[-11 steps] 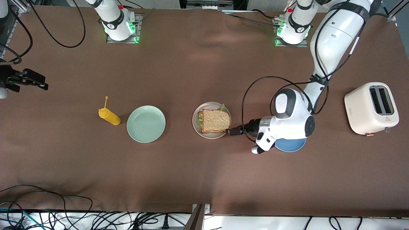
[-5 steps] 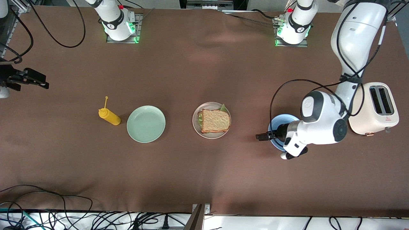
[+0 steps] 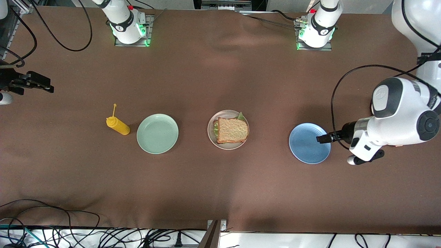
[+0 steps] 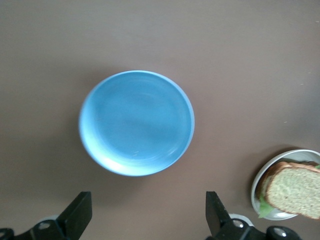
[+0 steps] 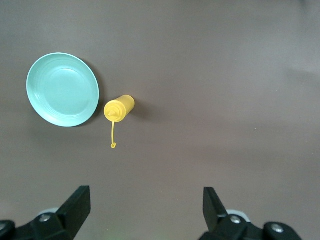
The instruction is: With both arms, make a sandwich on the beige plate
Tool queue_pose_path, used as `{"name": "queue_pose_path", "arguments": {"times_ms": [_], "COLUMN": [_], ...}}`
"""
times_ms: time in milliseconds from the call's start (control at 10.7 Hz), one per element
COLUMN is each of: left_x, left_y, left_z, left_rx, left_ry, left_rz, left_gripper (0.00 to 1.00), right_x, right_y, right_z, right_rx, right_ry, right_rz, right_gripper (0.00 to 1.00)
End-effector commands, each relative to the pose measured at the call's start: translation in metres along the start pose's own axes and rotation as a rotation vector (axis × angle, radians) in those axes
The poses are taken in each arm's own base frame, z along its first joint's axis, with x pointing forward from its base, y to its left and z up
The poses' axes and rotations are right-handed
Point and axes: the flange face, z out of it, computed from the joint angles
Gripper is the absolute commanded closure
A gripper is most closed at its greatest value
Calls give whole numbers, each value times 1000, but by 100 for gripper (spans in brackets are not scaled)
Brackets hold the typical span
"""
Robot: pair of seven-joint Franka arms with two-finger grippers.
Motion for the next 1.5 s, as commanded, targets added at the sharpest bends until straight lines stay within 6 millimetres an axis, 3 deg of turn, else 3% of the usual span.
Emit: {"name": "queue_pose_path", "arguments": {"times_ms": [0,281,562,750,1405], "left_x": [-18,-52,-109,-134,-140], "left_y": [-40,-46,-45,-45,-45], "left_z": [-41,-82,-113,-131,-129], "left_rx": [42,128,233,236,250], "left_ry": [3,12,71,73,22], "left_rz": [47,67,123,126,114], "left_gripper": [0,0,0,0,0], "right_x": [-2,-3,-2,-3,-2], "right_y": [3,7,6,6,-6], "right_z": [-6,-6,-6,-7,-11], "right_rx": [10,14,14,14,7], "right_ry": [-4,-3,-3,0,5], "right_rz": [12,16,16,18,-2], "right_gripper": [0,0,0,0,0]}}
